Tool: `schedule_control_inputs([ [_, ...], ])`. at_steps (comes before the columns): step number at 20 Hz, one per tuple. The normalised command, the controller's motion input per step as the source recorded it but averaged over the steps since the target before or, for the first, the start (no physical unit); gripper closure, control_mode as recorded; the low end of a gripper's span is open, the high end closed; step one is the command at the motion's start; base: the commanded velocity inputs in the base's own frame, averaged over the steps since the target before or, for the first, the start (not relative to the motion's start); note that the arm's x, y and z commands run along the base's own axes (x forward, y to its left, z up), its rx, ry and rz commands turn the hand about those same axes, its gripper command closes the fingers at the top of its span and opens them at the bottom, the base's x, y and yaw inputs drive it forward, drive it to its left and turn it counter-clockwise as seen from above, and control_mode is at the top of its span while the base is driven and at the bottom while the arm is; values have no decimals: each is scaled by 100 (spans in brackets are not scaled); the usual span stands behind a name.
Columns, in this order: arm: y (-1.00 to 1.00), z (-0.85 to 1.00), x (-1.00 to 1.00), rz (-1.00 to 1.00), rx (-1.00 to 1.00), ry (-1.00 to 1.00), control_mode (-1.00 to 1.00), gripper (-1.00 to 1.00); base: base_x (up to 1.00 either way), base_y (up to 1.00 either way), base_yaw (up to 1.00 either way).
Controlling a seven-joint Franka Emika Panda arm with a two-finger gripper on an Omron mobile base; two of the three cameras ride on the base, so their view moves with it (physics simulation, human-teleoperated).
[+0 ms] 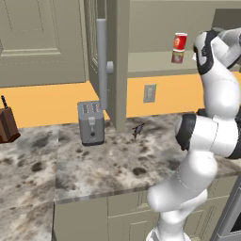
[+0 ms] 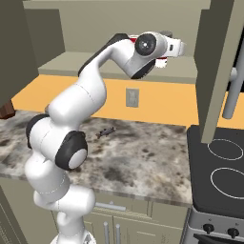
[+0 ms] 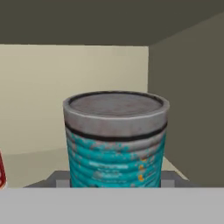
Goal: Stack two cans on top of the other two cans in the cabinet.
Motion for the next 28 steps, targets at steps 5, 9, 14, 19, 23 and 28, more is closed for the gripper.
schedule_control_inputs([
  [5, 6, 15, 7, 0, -6, 9, -100, 100, 0, 0, 0],
  [9, 12, 3, 9, 0, 0, 9, -100, 100, 0, 0, 0],
  [14, 9, 4, 7, 0, 0, 1, -100, 100, 0, 0, 0],
  [19, 9, -1, 18, 0, 0, -1, -100, 100, 0, 0, 0],
  [23, 5, -3, 24, 0, 0, 0, -100, 100, 0, 0, 0],
  [28, 0, -4, 21, 0, 2, 0, -100, 100, 0, 0, 0],
])
